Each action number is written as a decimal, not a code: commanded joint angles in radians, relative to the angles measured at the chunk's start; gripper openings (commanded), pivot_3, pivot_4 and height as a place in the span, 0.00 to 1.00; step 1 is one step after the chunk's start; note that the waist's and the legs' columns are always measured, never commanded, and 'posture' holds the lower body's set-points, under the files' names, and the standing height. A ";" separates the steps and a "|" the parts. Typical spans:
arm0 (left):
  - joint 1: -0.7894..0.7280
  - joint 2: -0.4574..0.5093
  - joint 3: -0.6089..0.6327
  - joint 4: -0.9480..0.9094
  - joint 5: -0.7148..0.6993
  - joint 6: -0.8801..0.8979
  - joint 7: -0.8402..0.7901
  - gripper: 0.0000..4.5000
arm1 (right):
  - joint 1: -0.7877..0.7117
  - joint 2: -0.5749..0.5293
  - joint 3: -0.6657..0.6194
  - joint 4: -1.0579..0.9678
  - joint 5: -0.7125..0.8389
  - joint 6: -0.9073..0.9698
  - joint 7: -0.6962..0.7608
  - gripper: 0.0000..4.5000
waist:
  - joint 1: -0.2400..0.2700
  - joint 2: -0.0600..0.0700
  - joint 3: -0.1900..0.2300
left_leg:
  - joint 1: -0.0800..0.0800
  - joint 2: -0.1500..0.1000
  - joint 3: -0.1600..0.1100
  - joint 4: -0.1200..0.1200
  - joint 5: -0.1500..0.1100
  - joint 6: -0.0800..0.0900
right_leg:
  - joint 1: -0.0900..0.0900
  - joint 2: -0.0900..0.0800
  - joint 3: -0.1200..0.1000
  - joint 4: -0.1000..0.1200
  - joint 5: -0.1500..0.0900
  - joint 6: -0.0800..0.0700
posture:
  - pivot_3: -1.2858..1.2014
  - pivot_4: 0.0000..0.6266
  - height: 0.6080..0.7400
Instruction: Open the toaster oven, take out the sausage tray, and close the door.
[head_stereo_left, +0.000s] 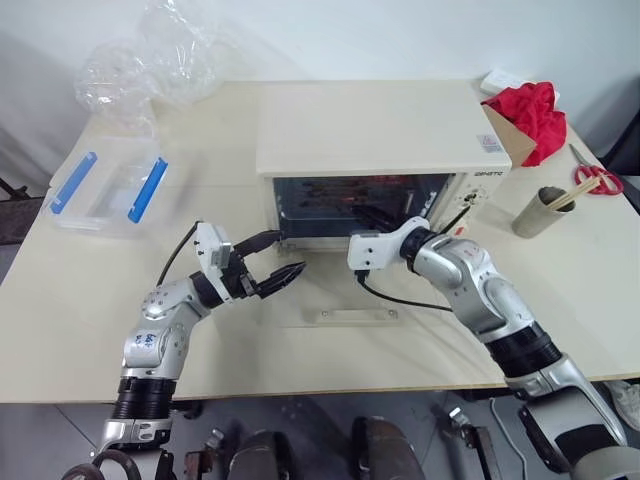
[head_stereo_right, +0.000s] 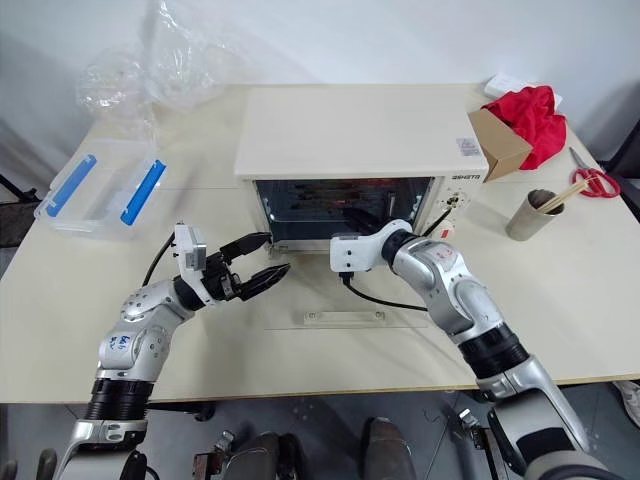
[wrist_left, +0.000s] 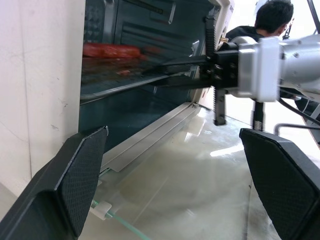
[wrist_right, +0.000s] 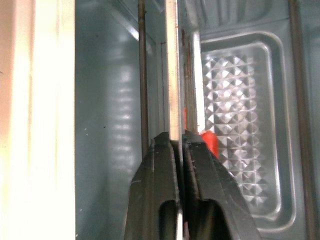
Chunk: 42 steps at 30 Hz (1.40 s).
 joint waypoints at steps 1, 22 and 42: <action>0.012 0.014 0.016 -0.035 -0.019 0.002 -0.010 1.00 | 0.046 0.000 -0.038 -0.134 0.014 -0.007 -0.010 0.01 | 0.000 0.000 0.000 | 0.000 0.000 0.000 0.001 0.000 0.000 | 0.000 0.000 0.000 0.000 0.000 0.000 | 0.52 0.24 1.00; 0.098 0.134 0.080 -0.141 -0.150 0.231 -0.063 1.00 | 0.554 -0.201 -0.259 -0.478 0.146 -0.219 0.003 0.01 | 0.028 -0.002 -0.001 | 0.002 0.000 -0.001 0.003 0.000 0.000 | 0.005 0.000 0.000 -0.003 0.000 0.000 | 0.52 0.24 1.00; -0.035 0.071 0.254 -0.132 -0.876 1.144 0.474 1.00 | 0.531 -0.221 -0.286 -0.492 0.186 -0.382 0.053 0.01 | 0.028 -0.003 0.000 | 0.009 0.000 -0.005 0.006 0.002 0.001 | 0.011 -0.001 0.002 0.000 0.000 0.000 | 0.52 0.24 1.00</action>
